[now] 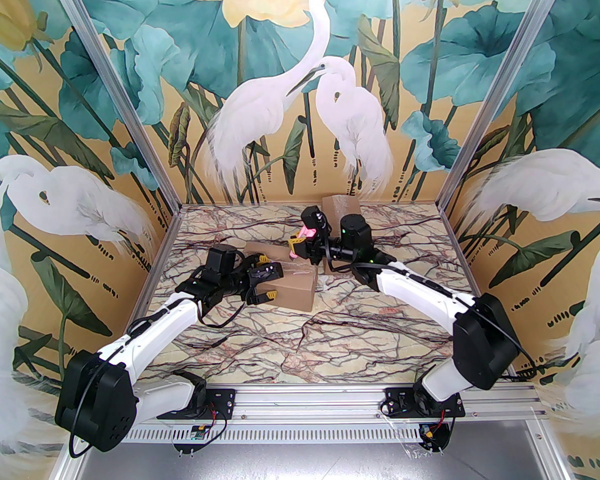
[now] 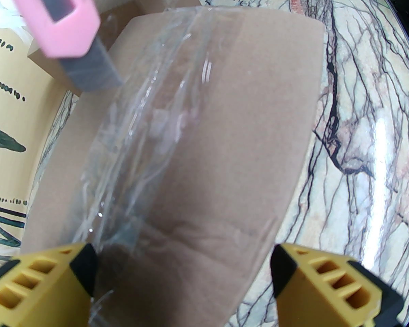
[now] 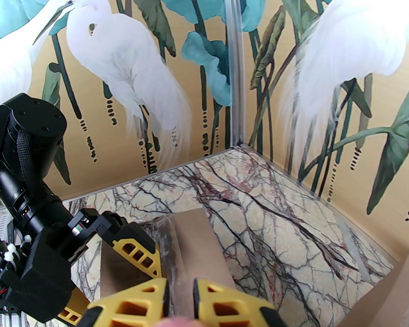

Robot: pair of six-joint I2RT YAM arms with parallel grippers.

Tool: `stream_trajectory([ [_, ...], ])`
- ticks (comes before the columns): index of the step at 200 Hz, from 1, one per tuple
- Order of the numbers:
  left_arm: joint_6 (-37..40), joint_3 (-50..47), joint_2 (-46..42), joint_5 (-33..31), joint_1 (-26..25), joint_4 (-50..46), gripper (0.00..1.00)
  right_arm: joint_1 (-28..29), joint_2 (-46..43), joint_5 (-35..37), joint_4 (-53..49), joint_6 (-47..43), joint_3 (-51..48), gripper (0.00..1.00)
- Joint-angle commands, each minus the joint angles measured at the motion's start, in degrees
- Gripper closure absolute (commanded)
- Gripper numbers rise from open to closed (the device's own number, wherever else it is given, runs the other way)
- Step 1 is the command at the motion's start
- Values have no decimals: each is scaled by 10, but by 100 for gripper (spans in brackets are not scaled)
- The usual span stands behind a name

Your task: Unpack the express box

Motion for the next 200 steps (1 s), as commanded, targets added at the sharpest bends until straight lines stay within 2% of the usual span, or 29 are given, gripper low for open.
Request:
stream_trajectory([
  [1,-6,-10,8,-7,5,-82,11,-1,20,-37,17,12,21,100],
  [94,-8,-12,8,-19,5,-78,11,0,34,-33,-12,-14,20,100],
  [200,5,-34,8,-34,5,-89,15,-20,-11,-6,-51,-72,-17,100],
])
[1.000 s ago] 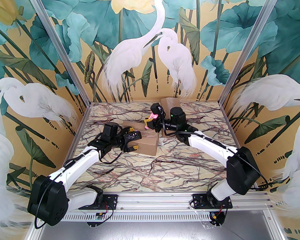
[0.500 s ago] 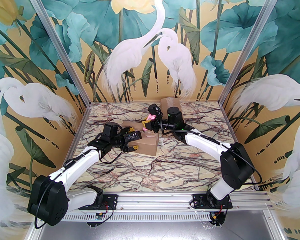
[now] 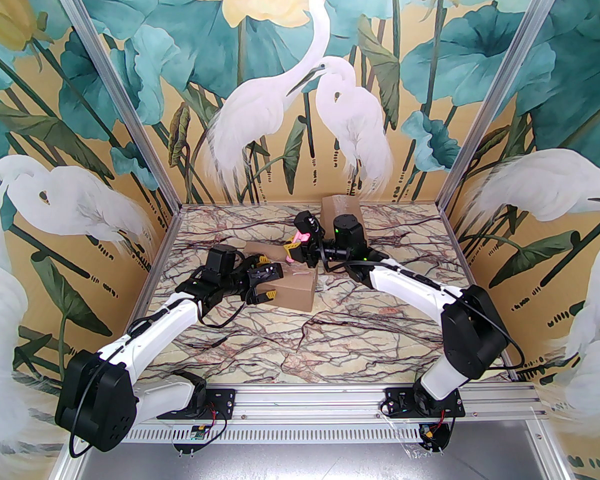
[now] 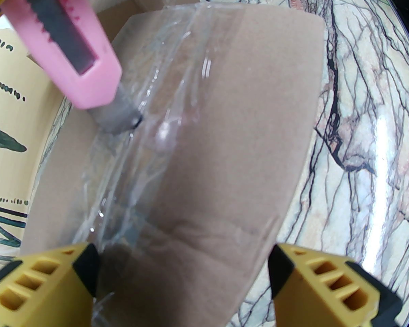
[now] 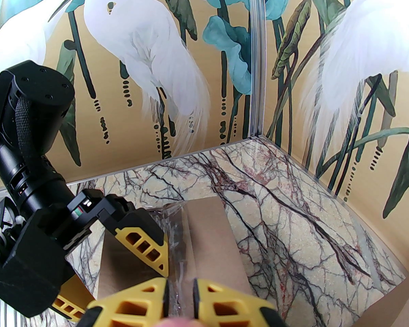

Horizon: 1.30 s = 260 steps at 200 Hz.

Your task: Unpack the express box

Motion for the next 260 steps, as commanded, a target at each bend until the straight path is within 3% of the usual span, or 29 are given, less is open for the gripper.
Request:
stream_trajectory([
  [1,-1,-31,8,-31,5,-90,15,-18,-27,16,-32,-22,-16,100],
  [136,-42,-14,39,-104,5,-72,17,-36,-76,-17,-104,40,-34,100],
  [260,-41,-3,53,-103,6,-82,18,-69,-114,-29,-160,43,-63,100],
])
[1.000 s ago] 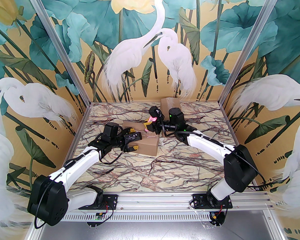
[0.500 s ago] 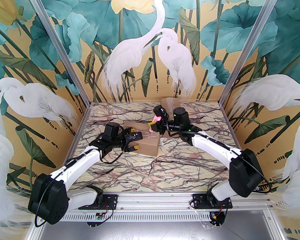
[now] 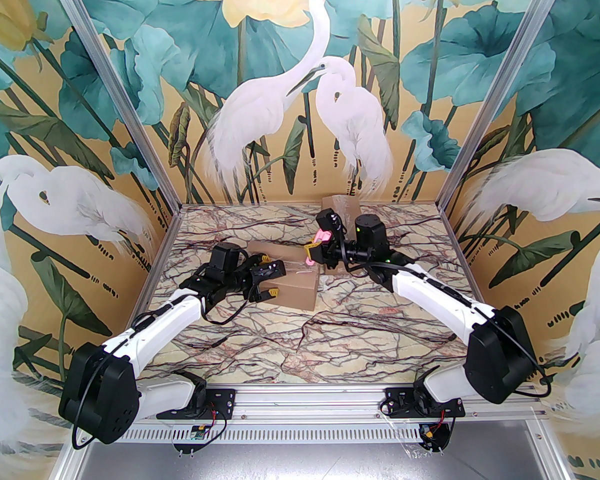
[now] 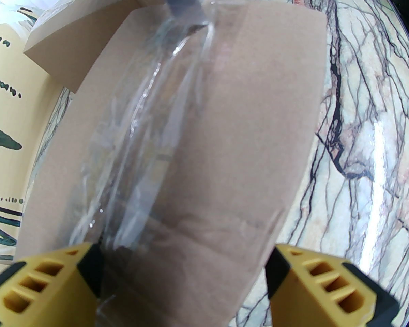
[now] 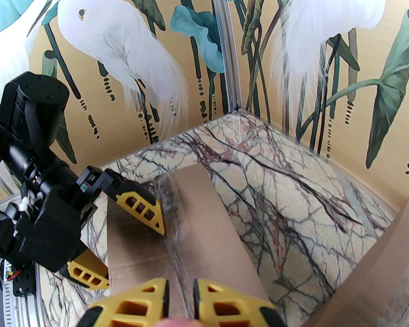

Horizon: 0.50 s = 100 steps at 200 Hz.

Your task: Unpack the express box

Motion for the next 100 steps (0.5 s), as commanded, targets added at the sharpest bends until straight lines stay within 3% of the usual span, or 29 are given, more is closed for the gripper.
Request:
stream_trajectory([
  [1,-21,-20,29,-92,14,-82,18,-11,-19,-16,-56,-3,-19,100],
  [42,-6,-25,20,-66,14,-100,19,-26,-18,-1,-81,-63,-15,100],
  [100,21,-31,9,-30,13,-127,19,-48,-32,-8,-27,-77,-14,100],
])
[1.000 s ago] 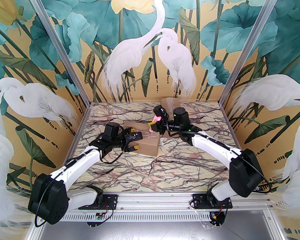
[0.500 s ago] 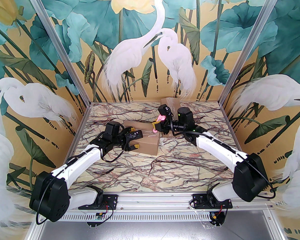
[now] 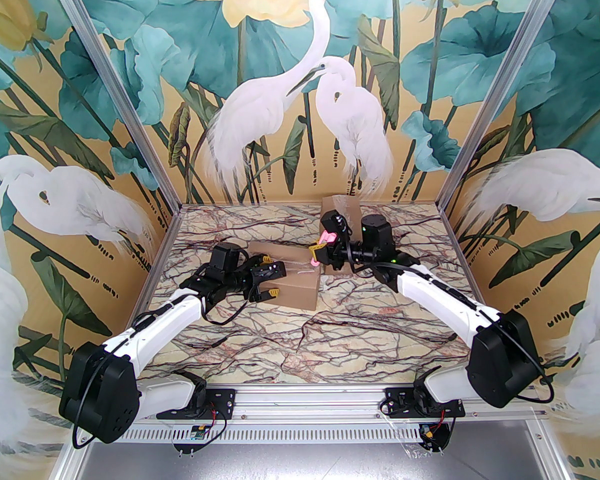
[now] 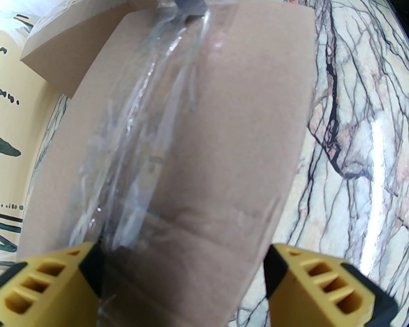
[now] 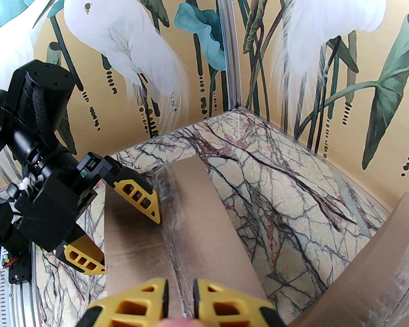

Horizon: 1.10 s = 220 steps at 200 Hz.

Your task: Unpack the express box

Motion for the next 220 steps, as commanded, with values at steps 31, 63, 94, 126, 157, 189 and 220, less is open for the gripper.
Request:
stream_trajectory([
  [31,9,-32,4,-33,11,-130,20,-22,-23,-3,42,-5,-6,100],
  [63,14,-34,7,-33,6,-130,20,-19,5,-41,99,31,11,100],
  [94,13,-34,8,-34,3,-130,20,-16,33,-64,117,34,27,100],
  [126,13,-34,9,-37,3,-128,20,-13,57,-88,111,31,35,100],
  [157,12,-34,11,-38,3,-124,20,-5,70,-95,93,18,37,100],
  [189,12,-34,10,-39,3,-123,20,-1,80,-93,88,5,33,100],
  [220,8,-35,10,-46,4,-120,20,-1,79,-87,65,-17,33,100],
])
